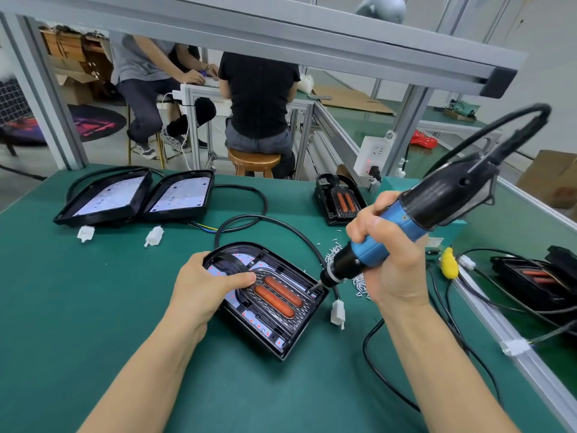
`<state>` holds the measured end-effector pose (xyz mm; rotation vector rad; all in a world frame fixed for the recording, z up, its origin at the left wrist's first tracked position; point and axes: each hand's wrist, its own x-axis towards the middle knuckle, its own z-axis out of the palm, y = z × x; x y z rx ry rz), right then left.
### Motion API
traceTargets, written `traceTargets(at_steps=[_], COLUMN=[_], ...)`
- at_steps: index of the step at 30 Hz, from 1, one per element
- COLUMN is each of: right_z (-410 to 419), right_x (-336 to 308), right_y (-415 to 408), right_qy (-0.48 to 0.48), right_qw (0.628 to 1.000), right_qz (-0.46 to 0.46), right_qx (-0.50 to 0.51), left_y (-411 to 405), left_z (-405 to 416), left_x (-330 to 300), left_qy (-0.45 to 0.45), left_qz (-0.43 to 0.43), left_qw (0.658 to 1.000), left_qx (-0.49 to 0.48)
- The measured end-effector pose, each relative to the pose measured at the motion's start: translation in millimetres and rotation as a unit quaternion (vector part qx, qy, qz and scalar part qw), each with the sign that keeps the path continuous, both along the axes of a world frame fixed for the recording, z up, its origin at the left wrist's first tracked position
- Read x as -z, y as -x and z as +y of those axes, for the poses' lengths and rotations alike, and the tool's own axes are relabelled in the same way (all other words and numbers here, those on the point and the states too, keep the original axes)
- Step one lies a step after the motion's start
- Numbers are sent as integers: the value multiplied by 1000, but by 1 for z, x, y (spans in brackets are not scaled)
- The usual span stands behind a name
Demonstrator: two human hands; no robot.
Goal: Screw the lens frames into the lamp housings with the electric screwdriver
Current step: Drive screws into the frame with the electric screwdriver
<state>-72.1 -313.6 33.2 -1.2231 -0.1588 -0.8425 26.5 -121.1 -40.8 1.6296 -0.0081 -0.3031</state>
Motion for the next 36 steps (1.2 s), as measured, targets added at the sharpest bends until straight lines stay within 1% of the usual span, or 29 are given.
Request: traceTargets(at_steps=[3,10,14,19,21,23,25,27,29,31,33,34,35,36], right_z=[0,-3,0,1,1,-3,-12,-23,-32,-39,-46,-48,-51,-54], right_x=[0,-3,-4,-5,-5,-7,-11,-16,-20,-23,-24,-24,-25,-25], right_y=[-2,-9,-12,-10,-10,-7,-3,3,12,20,27,30,33,35], right_qy=[30,48,69,60,14,-79,-155,-181,-187,-189,-193,-196,-199,-200], right_qw=[999,993,990,994,998,997,986,979,976,972,968,966,964,962], right_qz=[-5,20,25,15,-7,-27,-43,-50,-54,-59,-63,-66,-69,-72], right_qx=[-39,-108,-119,-91,-54,1,40,73,101,124,146,154,162,171], left_y=[-1,-6,-8,-4,-2,2,7,10,10,10,15,20,25,31], left_z=[-2,-7,-8,-5,-2,2,6,11,15,16,14,10,3,-7], left_x=[-1,-4,-4,-2,0,3,6,6,4,-1,-10,-15,-21,-27], left_qy=[0,-11,-9,1,13,31,32,-4,-84,-214,-323,-344,-336,-308], left_qz=[-6,3,14,13,9,1,-18,-49,-87,-117,-165,-216,-281,-343], left_qw=[1000,1000,1000,1000,1000,999,999,998,993,970,931,913,898,886], left_qx=[1,6,11,5,-3,-20,-35,-29,-7,-8,-32,-45,-52,-44])
